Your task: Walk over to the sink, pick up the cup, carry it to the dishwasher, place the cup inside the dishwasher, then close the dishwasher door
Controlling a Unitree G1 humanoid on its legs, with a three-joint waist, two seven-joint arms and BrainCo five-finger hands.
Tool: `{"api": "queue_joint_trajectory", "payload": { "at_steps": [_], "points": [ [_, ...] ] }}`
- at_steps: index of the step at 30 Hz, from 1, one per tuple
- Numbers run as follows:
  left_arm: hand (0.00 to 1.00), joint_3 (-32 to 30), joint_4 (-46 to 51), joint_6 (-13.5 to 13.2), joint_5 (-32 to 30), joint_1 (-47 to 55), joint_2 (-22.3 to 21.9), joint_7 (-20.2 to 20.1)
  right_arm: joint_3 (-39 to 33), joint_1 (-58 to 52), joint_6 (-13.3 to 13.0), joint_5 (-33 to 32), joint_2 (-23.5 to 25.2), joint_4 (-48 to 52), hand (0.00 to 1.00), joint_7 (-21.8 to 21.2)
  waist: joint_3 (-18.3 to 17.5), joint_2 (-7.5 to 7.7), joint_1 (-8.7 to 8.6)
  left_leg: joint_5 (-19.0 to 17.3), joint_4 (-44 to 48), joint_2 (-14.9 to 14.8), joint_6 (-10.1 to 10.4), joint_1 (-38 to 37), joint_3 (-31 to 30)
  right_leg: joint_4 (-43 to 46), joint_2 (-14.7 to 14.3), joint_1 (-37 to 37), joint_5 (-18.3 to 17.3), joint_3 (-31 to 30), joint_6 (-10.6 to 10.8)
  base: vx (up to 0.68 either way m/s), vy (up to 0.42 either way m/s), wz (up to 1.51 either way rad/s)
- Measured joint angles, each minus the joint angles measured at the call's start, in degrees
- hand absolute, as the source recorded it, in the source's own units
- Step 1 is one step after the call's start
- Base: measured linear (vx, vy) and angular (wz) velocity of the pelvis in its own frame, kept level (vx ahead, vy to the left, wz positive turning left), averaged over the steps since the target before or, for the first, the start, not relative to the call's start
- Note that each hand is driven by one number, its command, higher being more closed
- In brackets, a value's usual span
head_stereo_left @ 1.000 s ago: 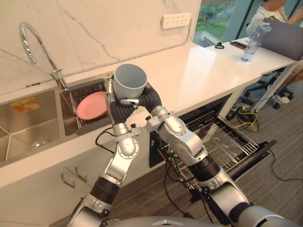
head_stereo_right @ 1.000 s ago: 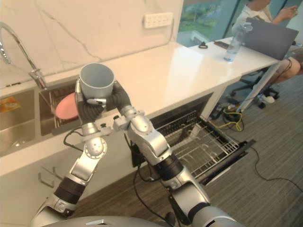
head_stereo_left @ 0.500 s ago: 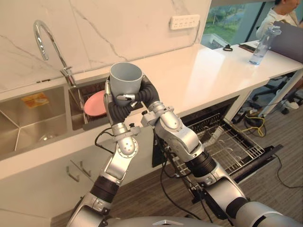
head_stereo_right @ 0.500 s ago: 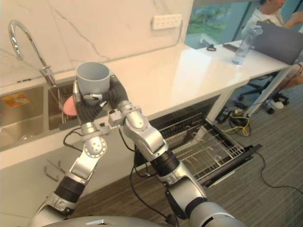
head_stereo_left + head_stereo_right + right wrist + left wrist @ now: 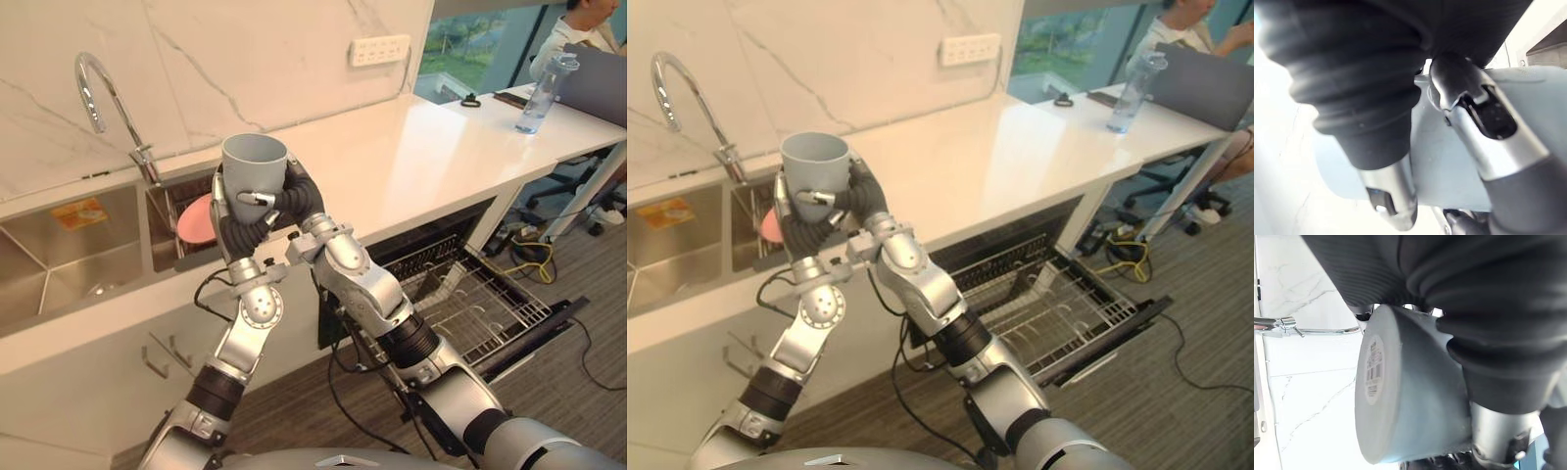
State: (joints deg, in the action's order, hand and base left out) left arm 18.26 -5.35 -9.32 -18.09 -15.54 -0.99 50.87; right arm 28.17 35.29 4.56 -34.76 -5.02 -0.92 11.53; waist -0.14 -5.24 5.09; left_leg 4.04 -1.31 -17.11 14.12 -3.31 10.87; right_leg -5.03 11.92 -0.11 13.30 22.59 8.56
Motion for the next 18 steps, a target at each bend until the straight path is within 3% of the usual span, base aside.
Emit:
{"api": "queue_joint_trajectory", "payload": {
  "at_steps": [3,5,8,9,11,18],
  "points": [
    [1.00,-1.8,4.3,0.2,-0.1,1.1,0.5,-2.5,0.4,0.0,-2.4,-5.8,0.5,-0.1,1.00,-0.1,-0.1,-0.09,0.31,0.0,0.0,0.0,0.0,0.0,-0.1,0.0,0.0,0.1,-0.1,0.2,-0.2,0.00,0.000,0.00],
    [1.00,-5.1,13.4,1.1,0.3,3.2,2.4,-9.9,0.6,0.0,-6.1,-10.7,3.5,0.5,1.00,-0.2,-0.4,-0.58,0.77,0.0,0.1,0.0,0.0,0.1,-0.3,0.1,0.0,0.2,-0.2,0.4,-0.1,0.02,0.002,0.04],
    [1.00,-7.7,21.0,1.9,4.5,4.0,5.8,-17.4,0.7,-0.1,-9.2,-15.7,7.5,0.8,1.00,-0.2,-0.6,-1.34,1.43,-0.2,0.2,0.0,0.1,0.2,-1.3,0.0,0.1,1.0,-0.6,1.3,-0.1,0.02,0.001,0.18],
    [0.00,-8.6,23.0,1.9,7.0,4.1,6.9,-19.6,0.9,-0.6,-10.5,-17.4,8.8,1.4,1.00,-0.2,-0.7,-1.53,2.05,-0.3,0.2,0.0,0.1,0.1,-1.7,0.0,0.1,1.6,-1.0,1.8,-0.1,0.01,0.003,0.20],
    [0.00,-9.4,25.9,1.4,10.7,4.5,7.3,-22.0,1.6,-2.4,-12.7,-20.1,10.7,2.7,1.00,-0.7,-0.7,-1.62,3.06,-0.7,0.2,0.0,-0.2,-0.1,-1.7,0.0,0.2,2.0,-1.4,2.1,0.3,0.00,0.003,0.07],
    [0.00,-11.5,27.5,-3.5,16.7,6.3,7.0,-28.8,5.0,-9.7,-18.4,-30.3,12.2,2.7,1.00,-4.3,-1.0,-2.19,2.81,-1.0,0.2,0.1,-0.2,-0.2,-1.4,0.0,0.3,1.8,-1.7,2.2,0.4,0.01,0.002,-0.01]
  ]
}}
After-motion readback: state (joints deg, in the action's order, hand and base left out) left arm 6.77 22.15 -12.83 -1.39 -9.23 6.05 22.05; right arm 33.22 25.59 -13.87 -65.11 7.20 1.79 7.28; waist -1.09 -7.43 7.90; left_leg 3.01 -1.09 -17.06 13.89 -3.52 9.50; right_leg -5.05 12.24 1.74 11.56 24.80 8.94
